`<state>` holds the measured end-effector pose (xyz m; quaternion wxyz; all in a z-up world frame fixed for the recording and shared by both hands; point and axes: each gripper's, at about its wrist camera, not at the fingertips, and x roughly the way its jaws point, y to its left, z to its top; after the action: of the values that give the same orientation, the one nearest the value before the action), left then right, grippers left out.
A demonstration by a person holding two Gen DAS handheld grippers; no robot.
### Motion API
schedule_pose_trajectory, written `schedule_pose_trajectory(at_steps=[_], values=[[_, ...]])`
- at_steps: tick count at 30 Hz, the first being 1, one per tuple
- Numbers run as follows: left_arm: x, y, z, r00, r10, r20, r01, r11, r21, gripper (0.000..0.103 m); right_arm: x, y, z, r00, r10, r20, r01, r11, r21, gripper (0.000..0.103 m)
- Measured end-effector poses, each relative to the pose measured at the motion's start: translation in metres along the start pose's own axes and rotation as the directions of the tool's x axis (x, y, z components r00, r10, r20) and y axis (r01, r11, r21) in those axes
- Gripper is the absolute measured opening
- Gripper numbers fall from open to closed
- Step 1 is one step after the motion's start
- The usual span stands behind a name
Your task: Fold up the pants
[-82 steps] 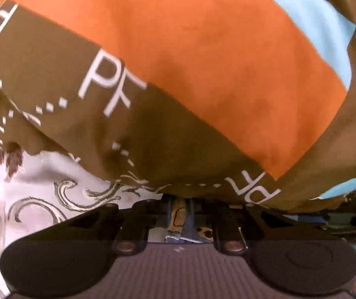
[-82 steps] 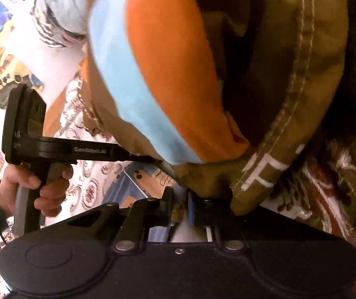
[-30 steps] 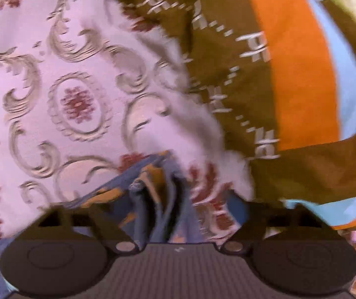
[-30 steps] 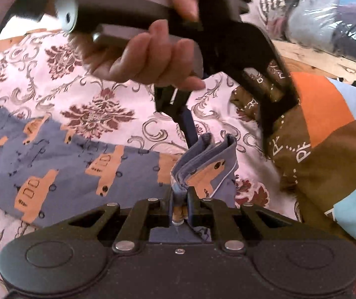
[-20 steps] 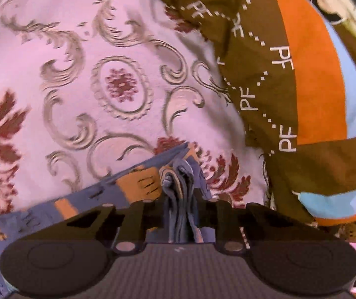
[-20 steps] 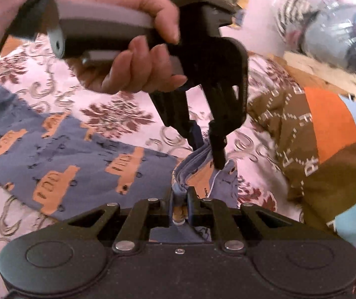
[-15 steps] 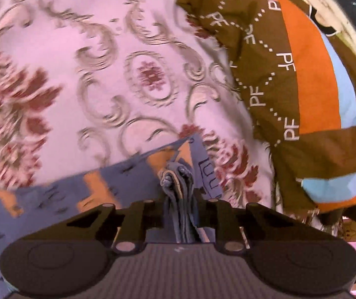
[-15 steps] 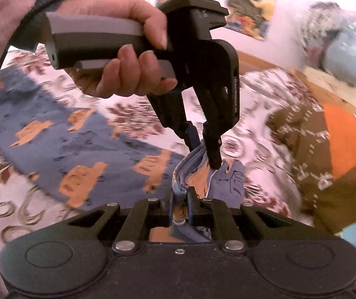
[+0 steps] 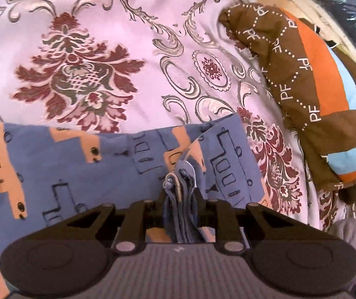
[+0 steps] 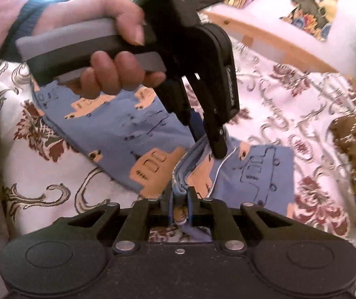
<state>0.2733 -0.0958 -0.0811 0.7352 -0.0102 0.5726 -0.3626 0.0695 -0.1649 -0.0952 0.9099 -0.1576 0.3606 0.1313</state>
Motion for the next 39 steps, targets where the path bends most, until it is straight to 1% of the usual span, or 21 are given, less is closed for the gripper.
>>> schedule_pose_trajectory(at_steps=[2, 4, 9, 12, 19, 23, 27, 29, 31, 32, 33, 34, 35, 36, 37, 38, 39], values=[[-0.004, 0.006, -0.005, 1.0, -0.015, 0.022, 0.015, 1.0, -0.004, 0.021, 0.002, 0.002, 0.002, 1.0, 0.012, -0.005, -0.012, 1.0, 0.009, 0.012], [-0.007, 0.012, -0.008, 0.999, -0.021, 0.025, 0.022, 1.0, -0.008, 0.021, 0.004, 0.005, 0.006, 1.0, 0.021, -0.009, -0.021, 1.0, 0.015, 0.012], [-0.022, 0.027, -0.012, 1.0, -0.007, 0.015, 0.007, 1.0, -0.007, 0.02, 0.005, 0.015, 0.017, 0.999, 0.054, -0.004, -0.054, 0.998, 0.023, 0.012], [-0.033, 0.037, -0.018, 1.0, 0.008, 0.02, -0.008, 1.0, 0.006, 0.021, 0.008, 0.021, 0.026, 0.996, 0.088, 0.002, -0.088, 0.995, 0.035, 0.012], [-0.059, 0.064, -0.031, 0.998, 0.042, 0.036, -0.042, 0.999, -0.006, 0.02, 0.02, 0.047, 0.044, 0.988, 0.156, 0.009, -0.156, 0.988, 0.009, 0.012], [-0.07, 0.078, -0.039, 0.998, 0.041, 0.052, -0.039, 0.999, -0.03, 0.02, 0.025, 0.058, 0.051, 0.985, 0.175, 0.006, -0.175, 0.985, -0.01, 0.012], [-0.076, 0.089, -0.044, 0.997, 0.047, 0.055, -0.043, 0.997, -0.059, 0.02, 0.029, 0.063, 0.054, 0.982, 0.187, 0.0, -0.187, 0.982, -0.014, 0.012], [-0.077, 0.096, -0.045, 0.998, 0.039, 0.053, -0.034, 0.996, -0.08, 0.021, 0.032, 0.065, 0.054, 0.982, 0.188, -0.003, -0.188, 0.982, -0.012, 0.012], [-0.076, 0.101, -0.046, 0.998, 0.032, 0.051, -0.027, 0.995, -0.097, 0.023, 0.035, 0.066, 0.053, 0.982, 0.19, -0.006, -0.19, 0.982, -0.008, 0.013], [-0.075, 0.102, -0.046, 0.998, 0.036, 0.049, -0.031, 0.995, -0.1, 0.025, 0.036, 0.066, 0.053, 0.981, 0.194, -0.007, -0.194, 0.981, -0.005, 0.015], [-0.074, 0.103, -0.046, 0.998, 0.045, 0.047, -0.04, 0.994, -0.1, 0.031, 0.036, 0.066, 0.053, 0.979, 0.202, -0.006, -0.202, 0.979, 0.0, 0.019], [-0.074, 0.103, -0.047, 0.998, 0.05, 0.05, -0.045, 0.994, -0.101, 0.035, 0.035, 0.065, 0.053, 0.977, 0.211, -0.001, -0.211, 0.977, 0.005, 0.022], [-0.075, 0.103, -0.047, 0.997, 0.053, 0.053, -0.047, 0.994, -0.103, 0.037, 0.032, 0.064, 0.053, 0.974, 0.225, 0.007, -0.225, 0.974, 0.008, 0.028], [-0.079, 0.102, -0.048, 0.996, 0.062, 0.062, -0.055, 0.993, -0.104, 0.044, 0.027, 0.061, 0.053, 0.971, 0.24, 0.022, -0.24, 0.971, 0.01, 0.036], [-0.084, 0.1, -0.048, 0.994, 0.078, 0.075, -0.07, 0.992, -0.105, 0.056, 0.022, 0.057, 0.051, 0.969, 0.244, 0.038, -0.245, 0.97, 0.01, 0.042], [-0.09, 0.098, -0.049, 0.991, 0.101, 0.093, -0.092, 0.99, -0.104, 0.062, 0.016, 0.052, 0.049, 0.97, 0.236, 0.058, -0.237, 0.971, 0.012, 0.056], [-0.096, 0.095, -0.051, 0.985, 0.128, 0.118, -0.115, 0.988, -0.105, 0.07, 0.009, 0.046, 0.047, 0.972, 0.221, 0.078, -0.222, 0.975, 0.014, 0.065]])
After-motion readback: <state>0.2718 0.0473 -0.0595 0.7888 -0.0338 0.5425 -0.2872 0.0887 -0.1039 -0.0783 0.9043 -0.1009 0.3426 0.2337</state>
